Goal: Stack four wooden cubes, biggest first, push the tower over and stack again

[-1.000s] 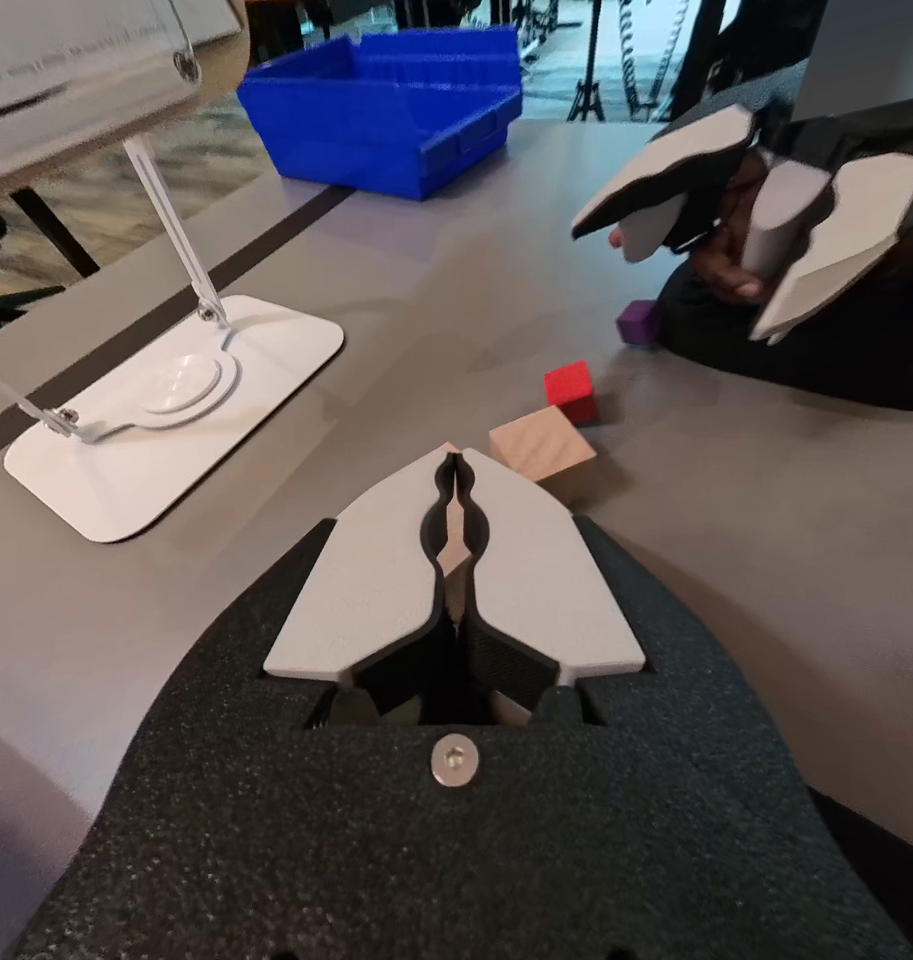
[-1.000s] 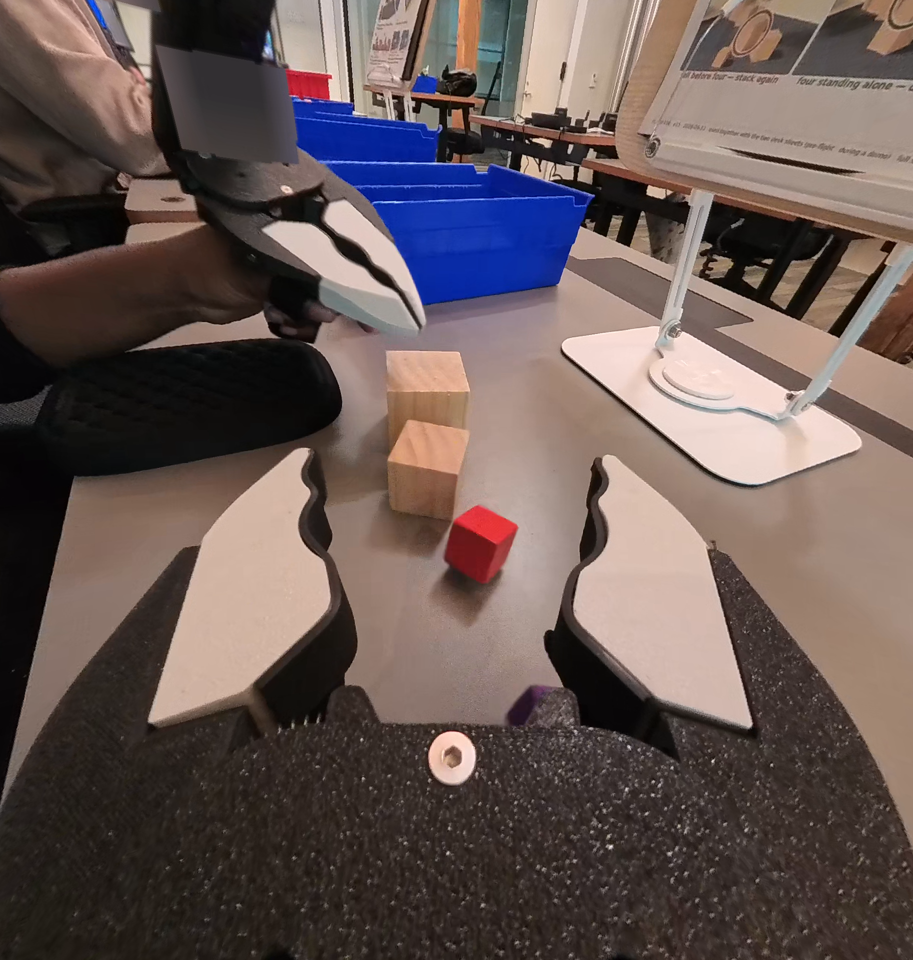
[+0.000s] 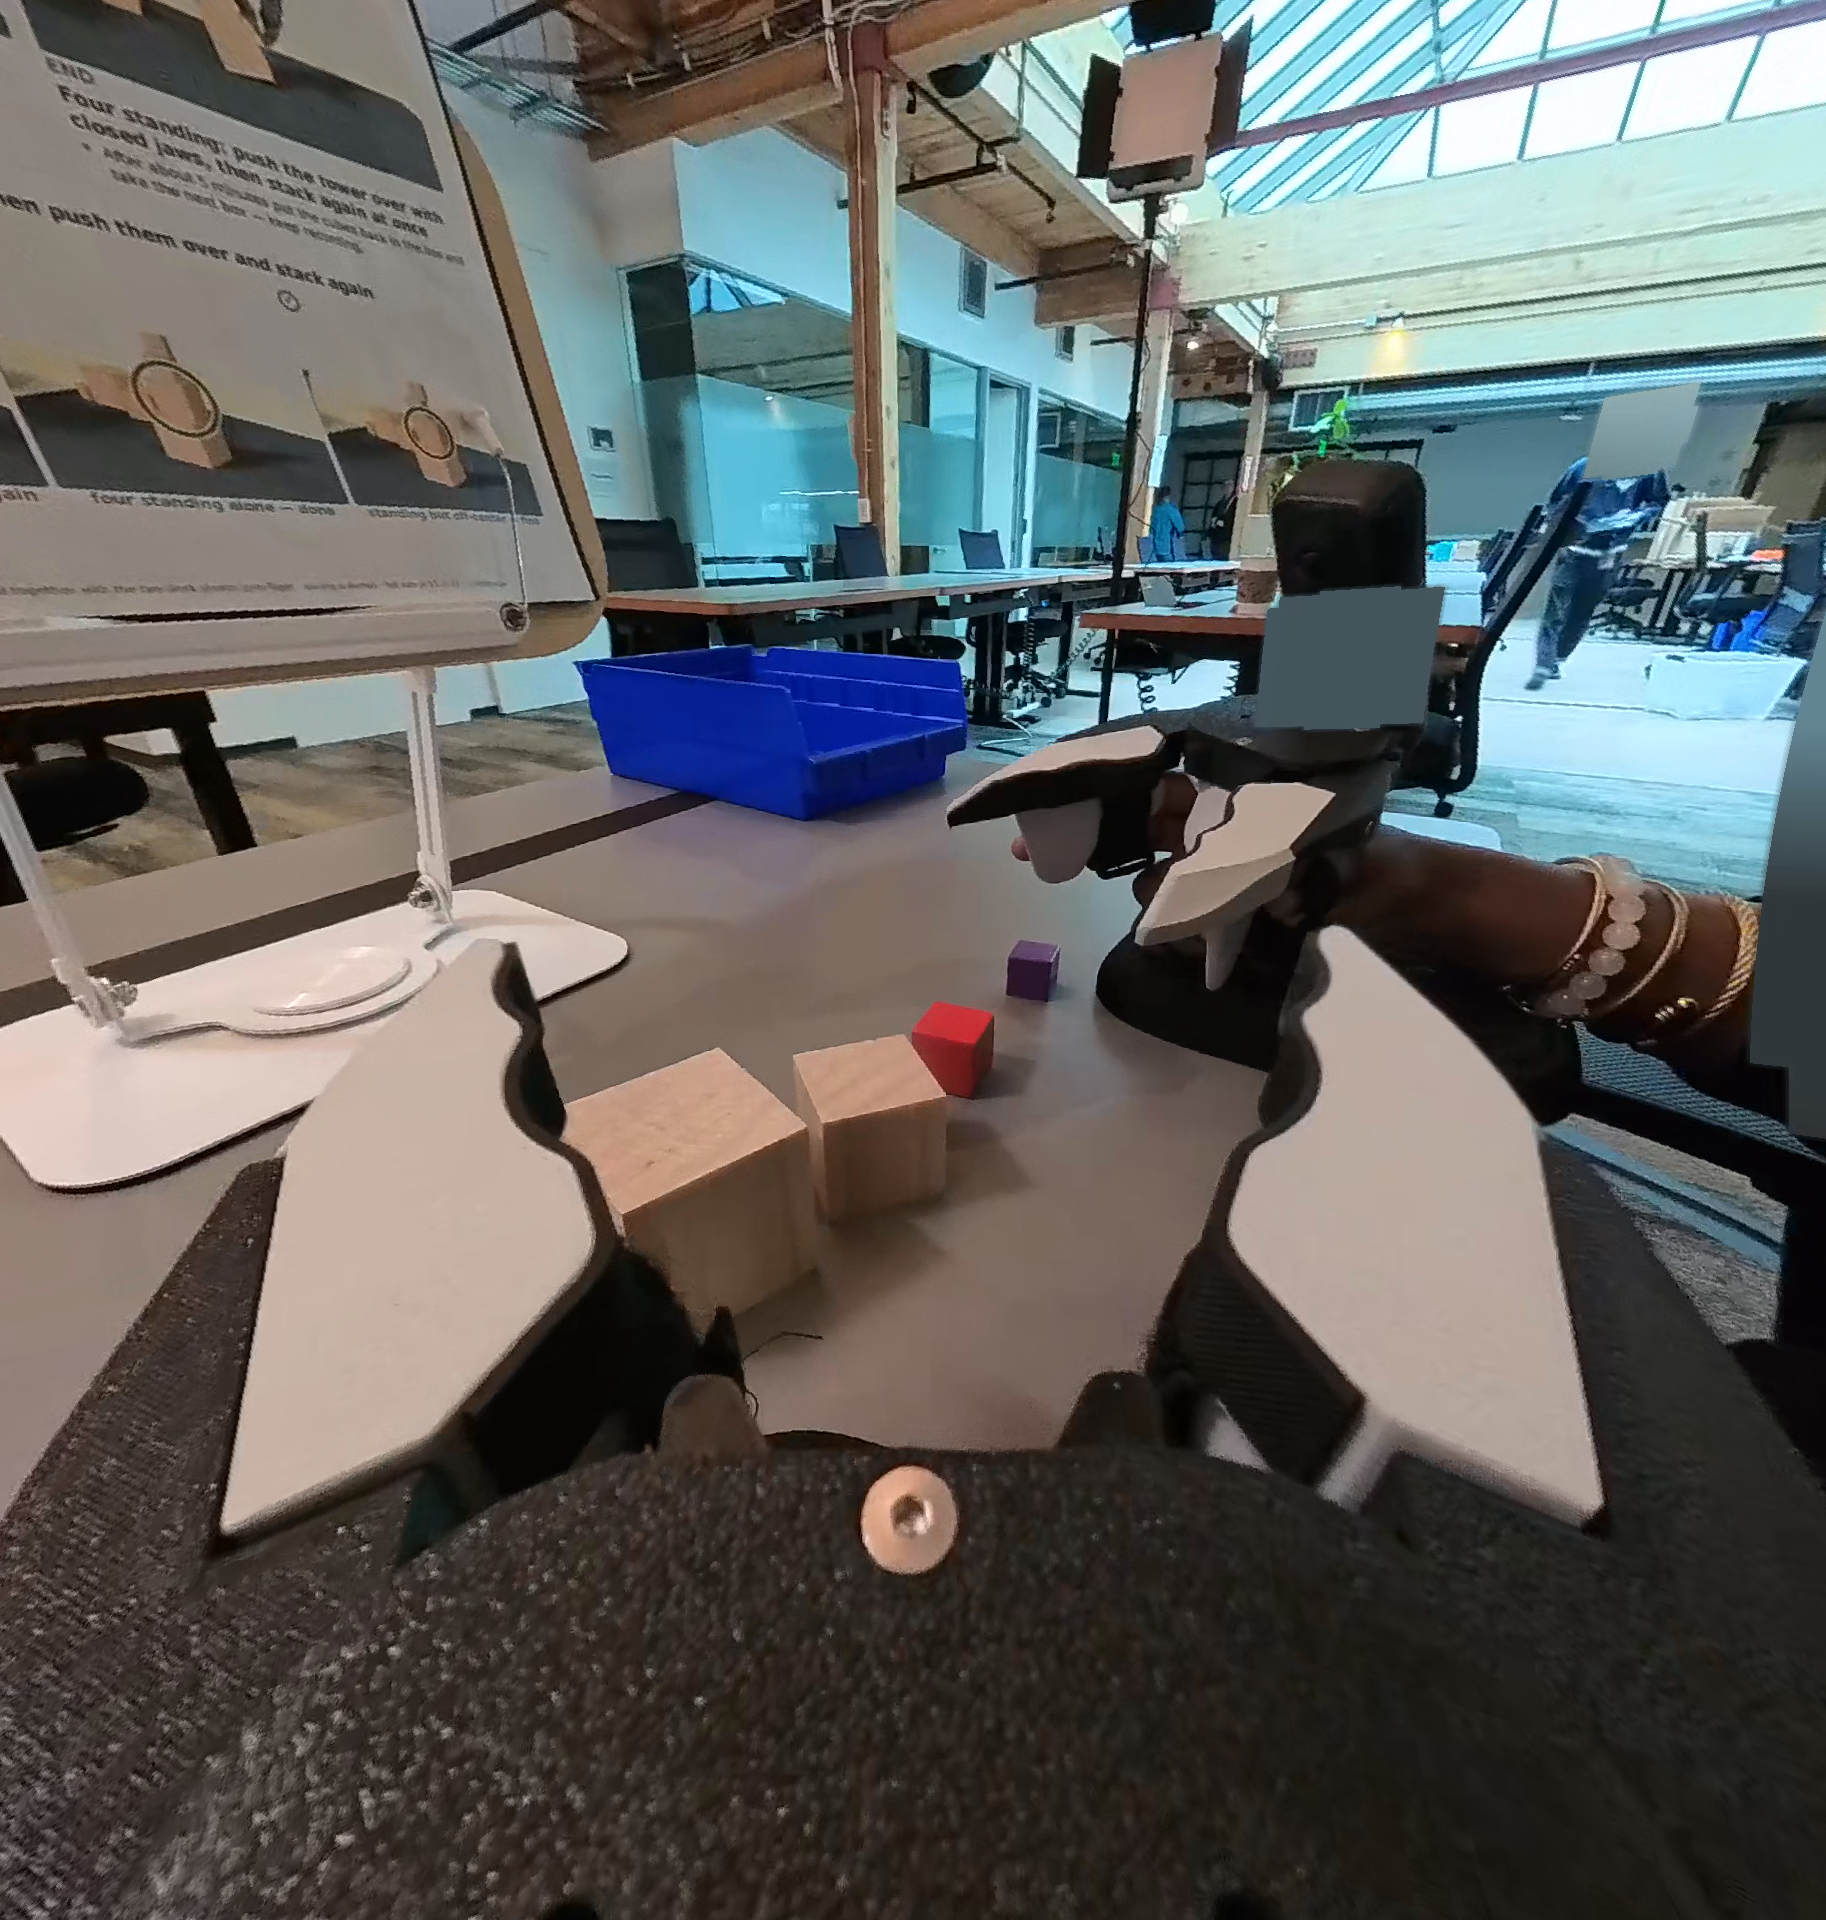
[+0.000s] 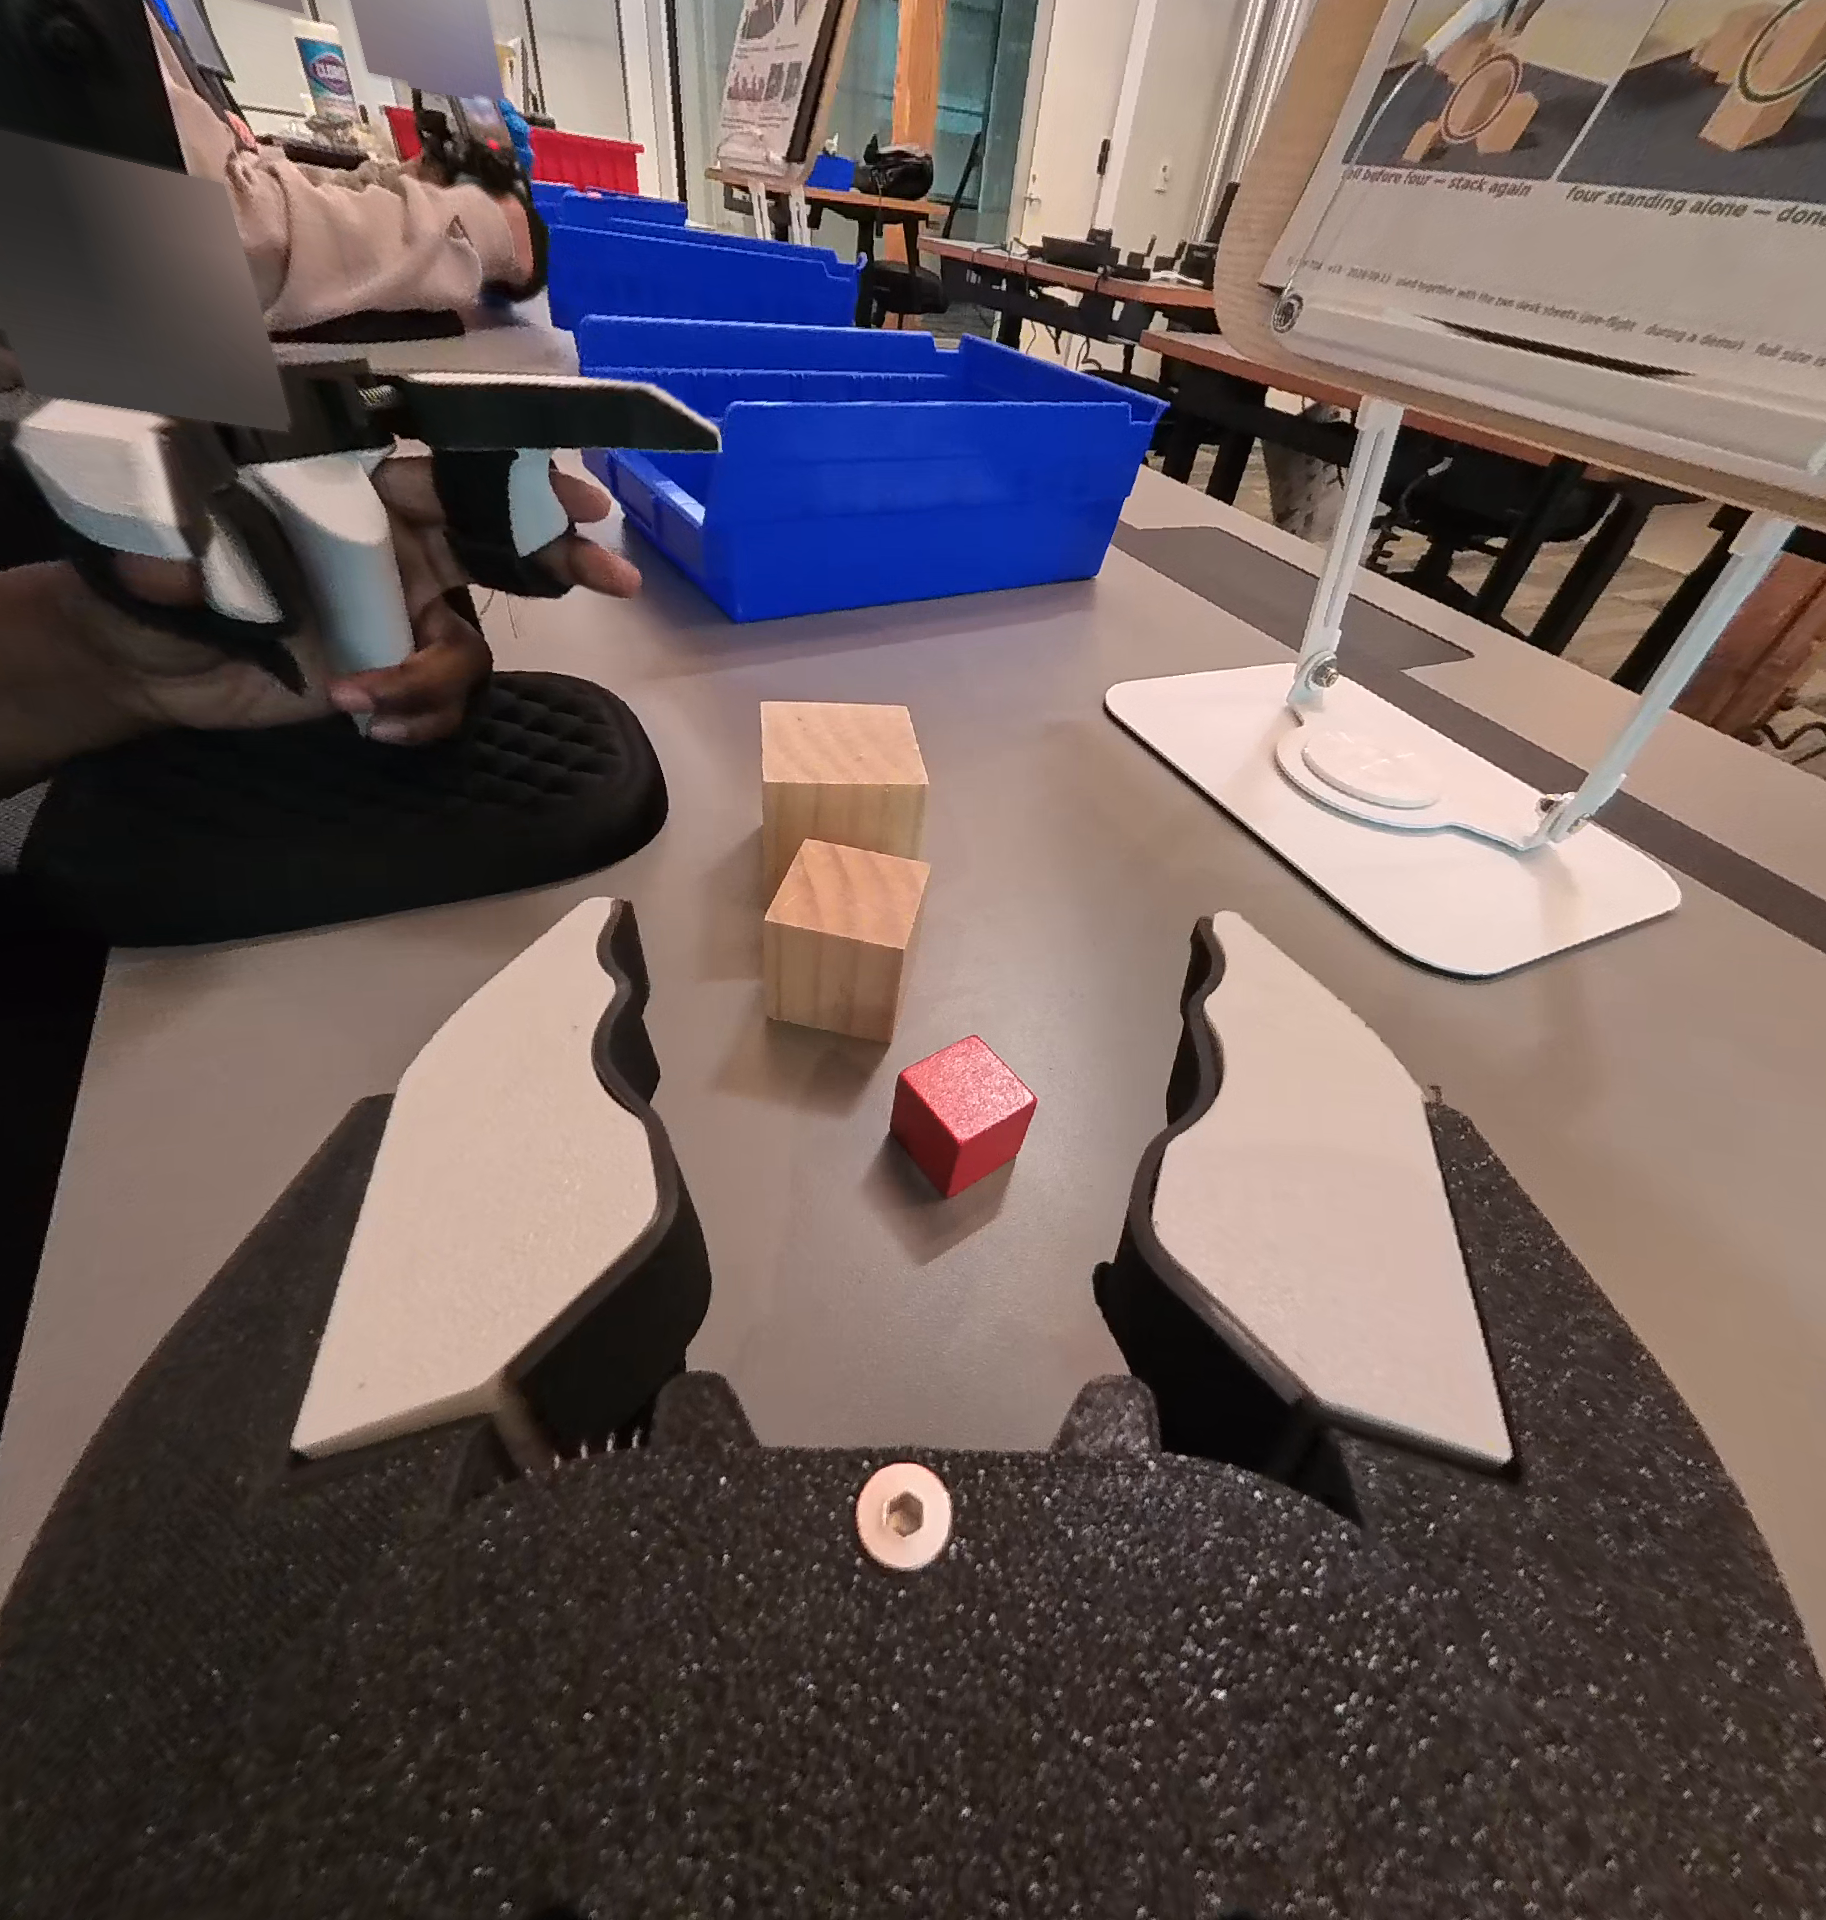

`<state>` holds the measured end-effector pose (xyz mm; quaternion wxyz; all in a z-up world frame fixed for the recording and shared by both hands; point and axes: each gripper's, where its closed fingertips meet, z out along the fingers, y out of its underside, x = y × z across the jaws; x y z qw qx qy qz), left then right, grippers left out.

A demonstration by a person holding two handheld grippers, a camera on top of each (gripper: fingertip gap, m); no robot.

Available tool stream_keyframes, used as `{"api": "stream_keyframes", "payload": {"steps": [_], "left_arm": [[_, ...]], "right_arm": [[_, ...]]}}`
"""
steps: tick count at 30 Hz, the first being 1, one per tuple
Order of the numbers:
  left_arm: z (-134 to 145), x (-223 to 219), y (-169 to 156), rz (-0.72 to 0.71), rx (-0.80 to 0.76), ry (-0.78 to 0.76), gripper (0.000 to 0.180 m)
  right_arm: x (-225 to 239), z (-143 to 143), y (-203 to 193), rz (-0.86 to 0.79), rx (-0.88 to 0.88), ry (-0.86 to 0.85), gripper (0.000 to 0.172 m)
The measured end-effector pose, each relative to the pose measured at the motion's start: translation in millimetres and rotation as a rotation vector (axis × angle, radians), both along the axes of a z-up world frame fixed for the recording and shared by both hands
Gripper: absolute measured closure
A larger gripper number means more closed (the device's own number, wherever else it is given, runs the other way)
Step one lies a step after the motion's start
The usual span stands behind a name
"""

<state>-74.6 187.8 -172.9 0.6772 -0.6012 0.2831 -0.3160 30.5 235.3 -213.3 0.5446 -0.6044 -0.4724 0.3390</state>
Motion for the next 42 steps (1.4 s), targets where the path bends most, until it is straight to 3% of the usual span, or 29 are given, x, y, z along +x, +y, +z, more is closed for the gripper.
{"api": "stream_keyframes", "payload": {"steps": [5, 7, 9, 21, 30, 33, 36, 42], "left_arm": [[-3.3, 0.7, 1.3, 0.007, -0.009, 0.013, 0.067], [-2.7, 3.0, -2.5, -0.016, 0.008, 0.018, 0.082], [-2.7, 2.7, -2.1, -0.003, 0.015, 0.023, 0.081], [-9.2, 9.5, -2.5, 0.01, 0.026, 0.094, 0.086], [-6.9, 9.5, -6.4, -0.013, 0.044, 0.078, 0.099], [-4.8, 8.5, -9.0, -0.045, 0.038, 0.05, 0.128], [-4.3, 8.5, -14.3, -0.1, 0.017, 0.03, 0.175], [-11.4, 15.4, -14.5, -0.093, 0.013, 0.106, 0.18]], "right_arm": [[-0.5, -1.2, 0.2, -0.006, 0.006, -0.011, 0.076], [-0.5, -1.1, -0.4, -0.007, 0.017, -0.014, 0.092], [-1.2, -0.6, -3.6, 0.005, 0.04, -0.016, 0.106], [-2.4, -2.5, -5.5, 0.009, 0.061, -0.034, 0.107], [-3.3, -2.4, -8.3, 0.018, 0.086, -0.041, 0.122], [-3.0, -2.0, -8.7, 0.022, 0.081, -0.037, 0.133], [-2.9, 0.9, -16.8, 0.078, 0.087, -0.017, 0.172], [-1.1, 3.5, -14.9, 0.077, 0.061, 0.011, 0.172]]}}
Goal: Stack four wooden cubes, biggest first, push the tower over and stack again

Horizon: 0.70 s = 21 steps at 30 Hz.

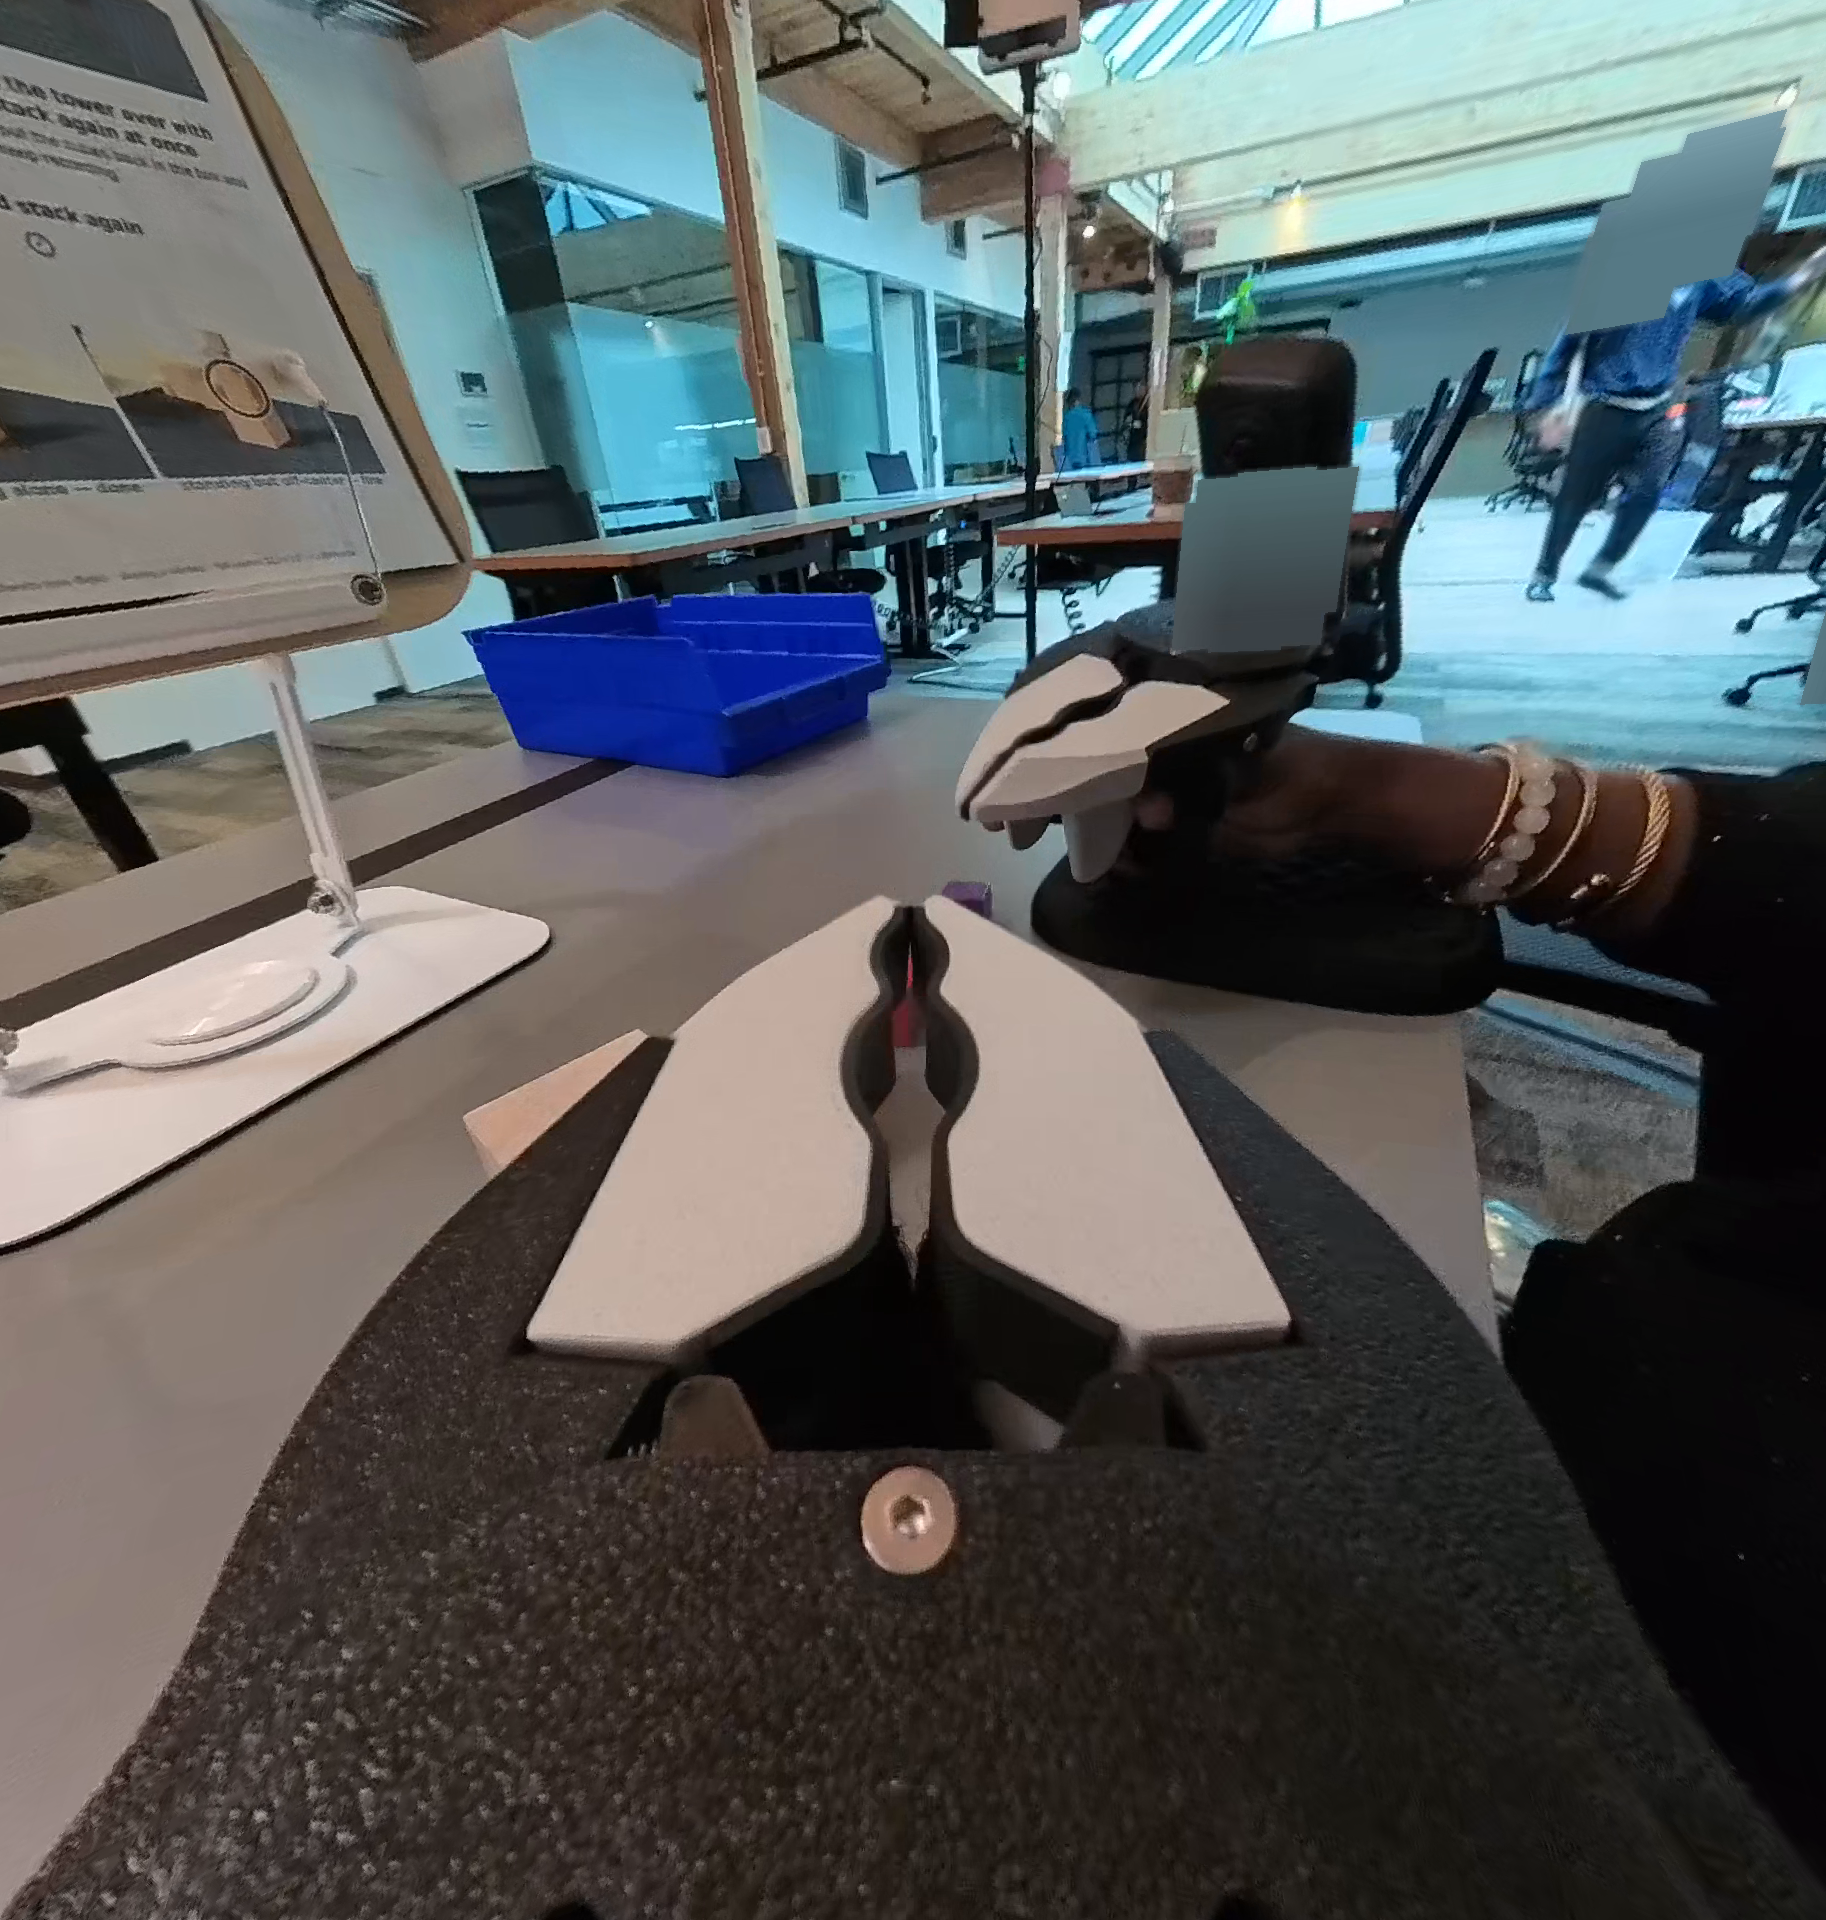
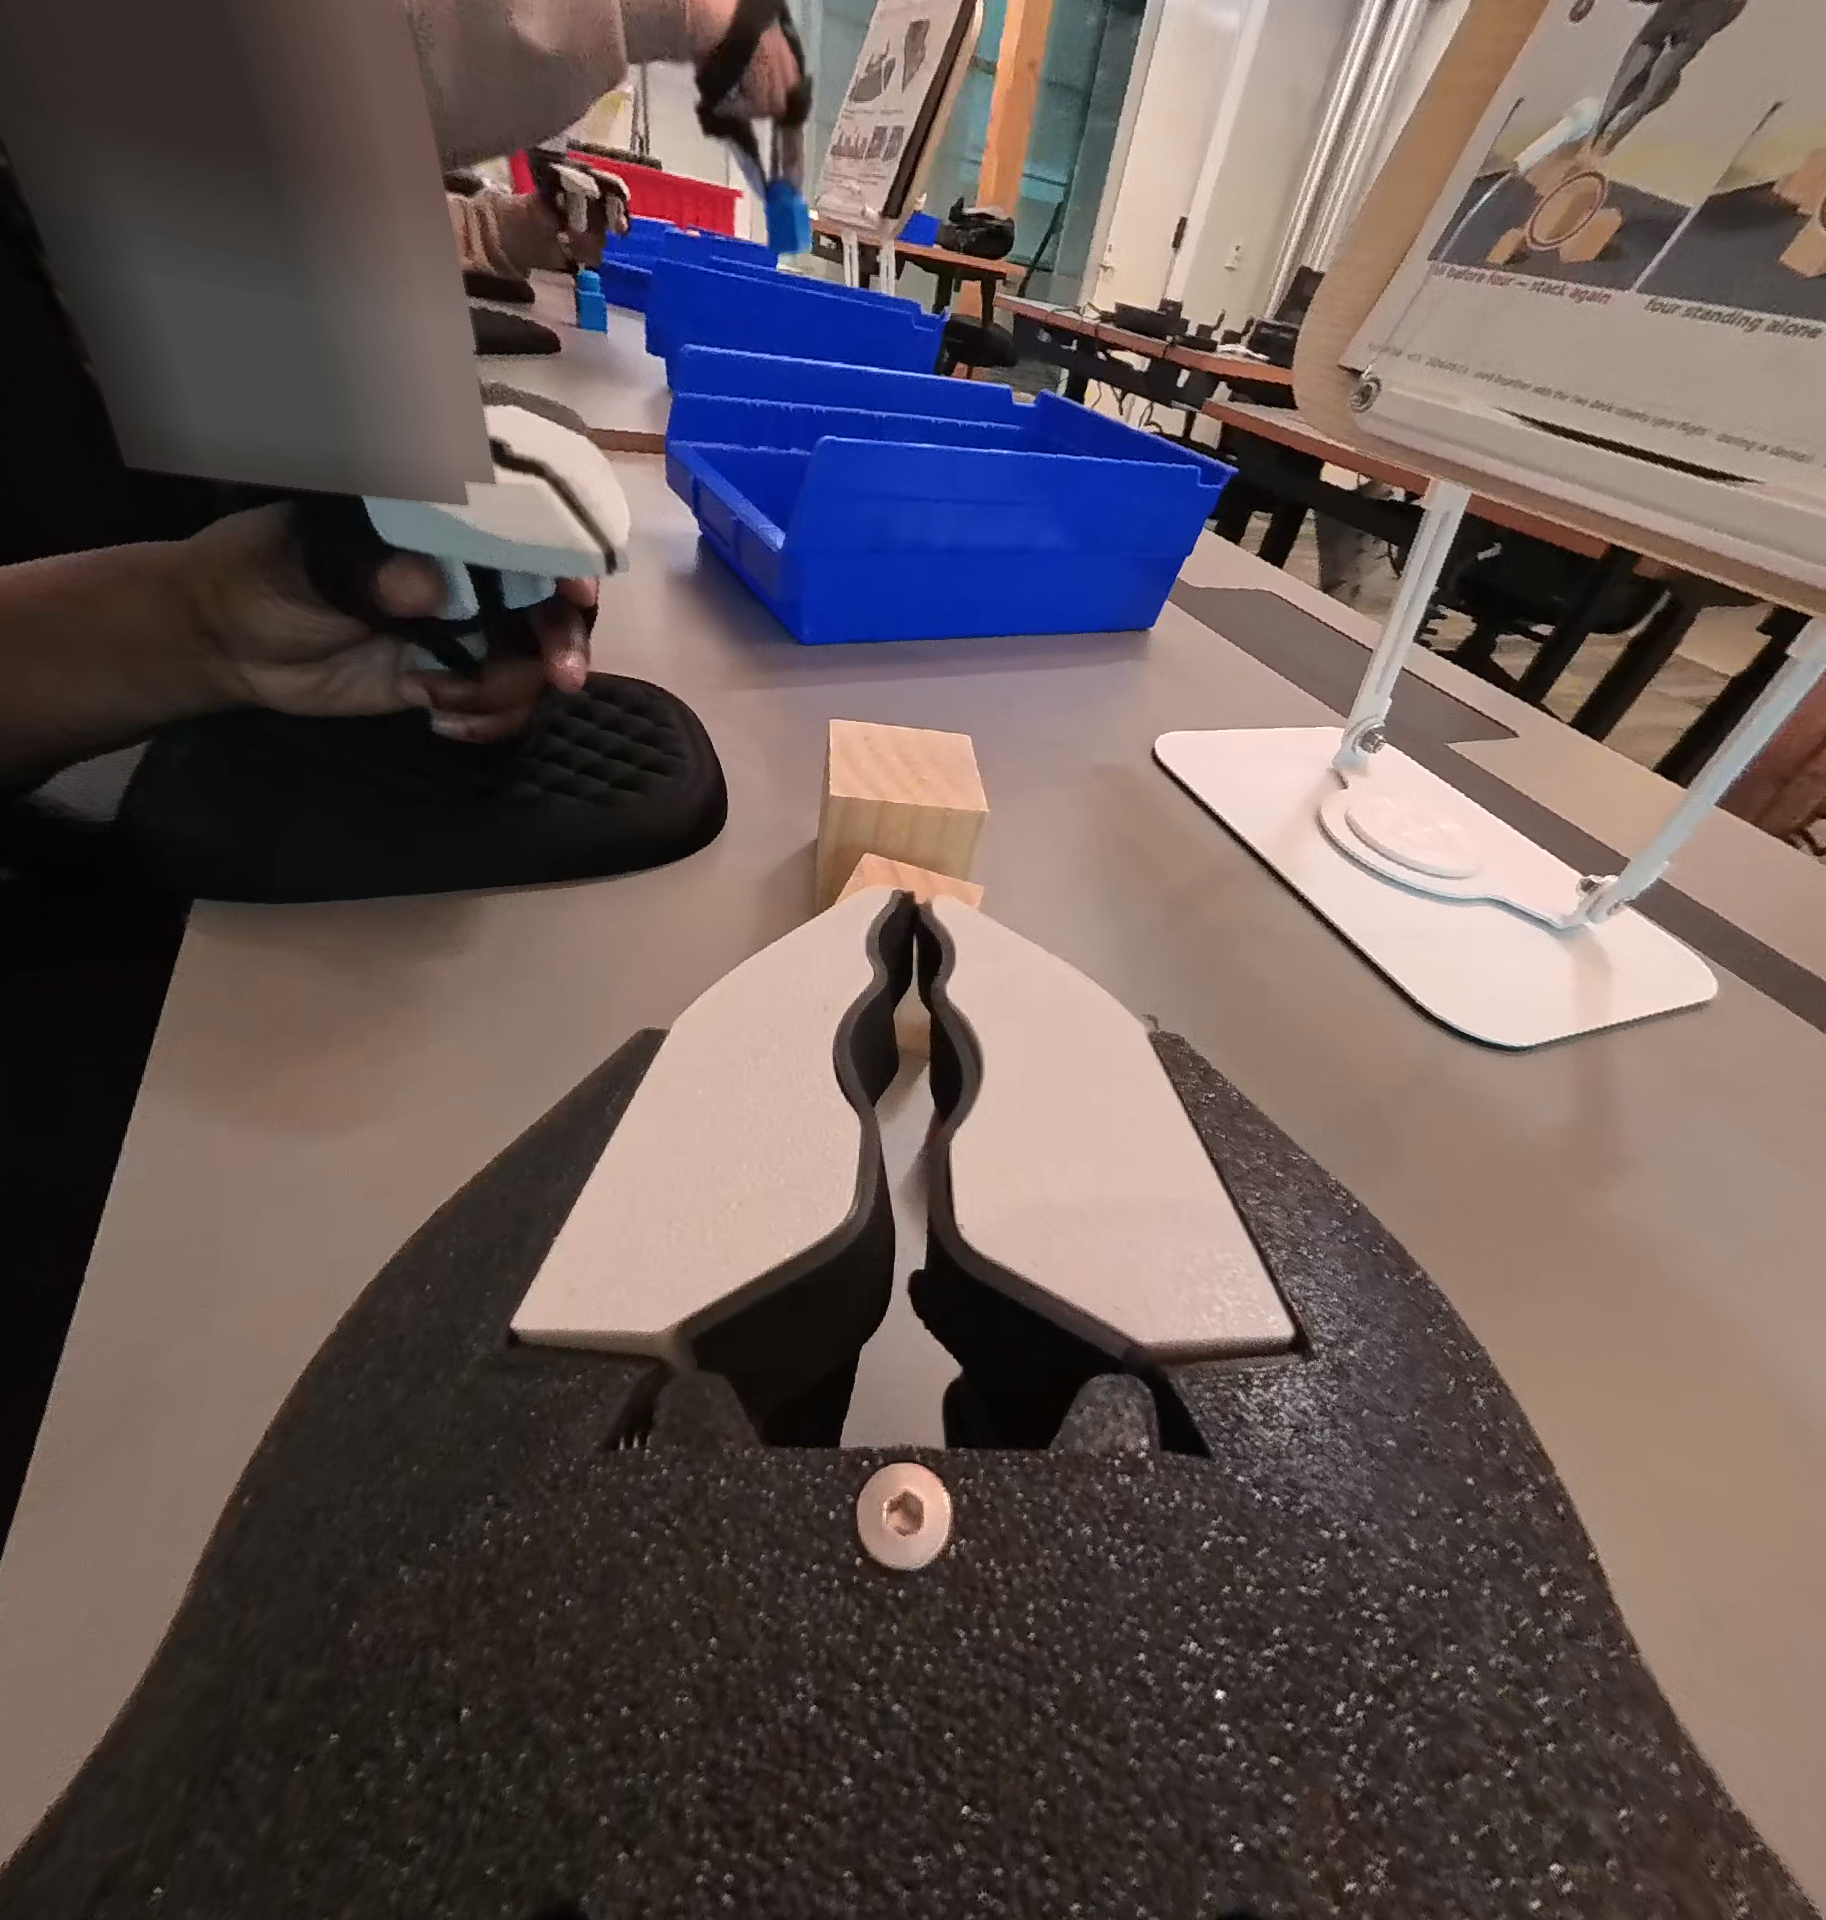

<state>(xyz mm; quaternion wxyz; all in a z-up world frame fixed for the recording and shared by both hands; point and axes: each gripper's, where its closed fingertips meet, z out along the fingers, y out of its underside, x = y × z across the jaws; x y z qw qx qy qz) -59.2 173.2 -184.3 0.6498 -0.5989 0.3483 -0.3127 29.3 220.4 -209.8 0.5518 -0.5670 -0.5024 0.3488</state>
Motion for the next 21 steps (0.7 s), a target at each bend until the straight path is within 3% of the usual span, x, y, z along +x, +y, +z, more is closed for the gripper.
{"api": "stream_keyframes", "payload": {"steps": [3, 5, 8, 11, 14, 16, 21], "left_arm": [[-2.9, 1.9, 2.4, 0.03, 0.005, 0.035, 0.166], [-2.7, 0.0, 6.0, 0.066, 0.008, 0.035, 0.133], [-0.1, -8.9, 16.2, 0.163, -0.002, 0.007, 0.071], [2.7, -16.8, 22.0, 0.22, -0.014, -0.032, 0.035], [7.2, -22.5, 21.9, 0.244, 0.001, -0.071, 0.034], [8.9, -23.2, 19.7, 0.239, 0.015, -0.08, 0.034], [7.3, -18.8, 16.9, 0.214, 0.024, -0.057, 0.034]], "right_arm": [[1.6, 2.1, 2.1, -0.022, 0.007, 0.016, 0.155], [2.1, 2.4, 4.6, -0.039, 0.004, 0.019, 0.136], [2.6, 2.0, 8.0, -0.058, -0.013, 0.02, 0.11], [4.8, 3.2, 14.3, -0.094, -0.038, 0.035, 0.08], [6.8, 3.5, 22.3, -0.129, -0.087, 0.047, 0.048], [6.7, 2.3, 27.5, -0.145, -0.129, 0.044, 0.037], [-3.3, 3.8, 31.0, -0.134, -0.099, -0.029, 0.035]]}}
